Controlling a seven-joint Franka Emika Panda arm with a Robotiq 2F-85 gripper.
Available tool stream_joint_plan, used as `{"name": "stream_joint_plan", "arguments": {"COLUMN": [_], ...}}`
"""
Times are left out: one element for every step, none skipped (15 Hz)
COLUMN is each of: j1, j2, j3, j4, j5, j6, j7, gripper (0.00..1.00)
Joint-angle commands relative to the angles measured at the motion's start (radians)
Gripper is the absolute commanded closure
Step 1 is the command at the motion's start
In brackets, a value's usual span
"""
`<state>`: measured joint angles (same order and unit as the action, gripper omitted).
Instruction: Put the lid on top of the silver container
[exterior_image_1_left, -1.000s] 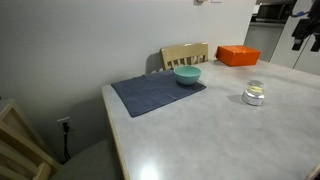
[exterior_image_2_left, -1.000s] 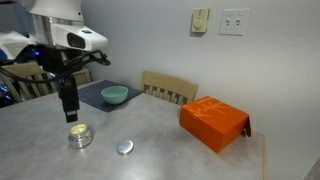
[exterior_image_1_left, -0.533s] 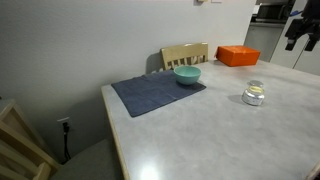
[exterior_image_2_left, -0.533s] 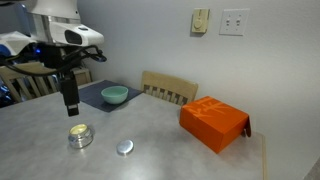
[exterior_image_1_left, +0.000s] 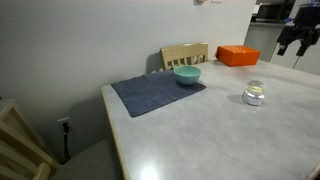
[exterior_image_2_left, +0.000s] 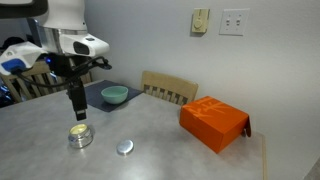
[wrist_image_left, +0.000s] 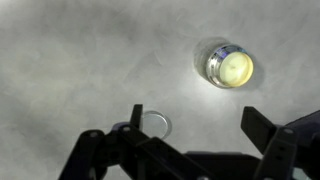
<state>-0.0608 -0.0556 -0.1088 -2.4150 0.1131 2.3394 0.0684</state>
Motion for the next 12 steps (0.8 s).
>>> {"name": "stream_joint_plan", "arguments": {"j1": [-0.001, -0.001, -0.001, -0.001, 0.000, 0.001, 0.005, 0.008, 0.010, 0.010, 0.010, 0.007], "j2": [0.173, 0.205, 0.238, 0.276, 0.313, 0.344, 0.371, 0.393, 0.413, 0.434, 0.449, 0.460], "j3": [0.015, 0.018, 0.019, 0.018, 0.017, 0.016, 0.011, 0.008, 0.007, 0.004, 0.002, 0.003], "j4": [0.083, 0.095, 0.107, 0.127, 0.149, 0.170, 0.188, 0.206, 0.222, 0.240, 0.252, 0.263], "j5": [0.040, 0.044, 0.040, 0.028, 0.025, 0.024, 0.017, 0.015, 0.017, 0.017, 0.020, 0.027], "j6": [0.085, 0.111, 0.148, 0.174, 0.197, 0.206, 0.220, 0.227, 0.235, 0.236, 0.239, 0.243], "j7": [0.007, 0.018, 0.044, 0.070, 0.094, 0.113, 0.145, 0.167, 0.188, 0.201, 0.216, 0.223], "gripper": [0.00, 0.00, 0.00, 0.00, 0.00, 0.00, 0.00, 0.00, 0.00, 0.00, 0.00, 0.00]}}
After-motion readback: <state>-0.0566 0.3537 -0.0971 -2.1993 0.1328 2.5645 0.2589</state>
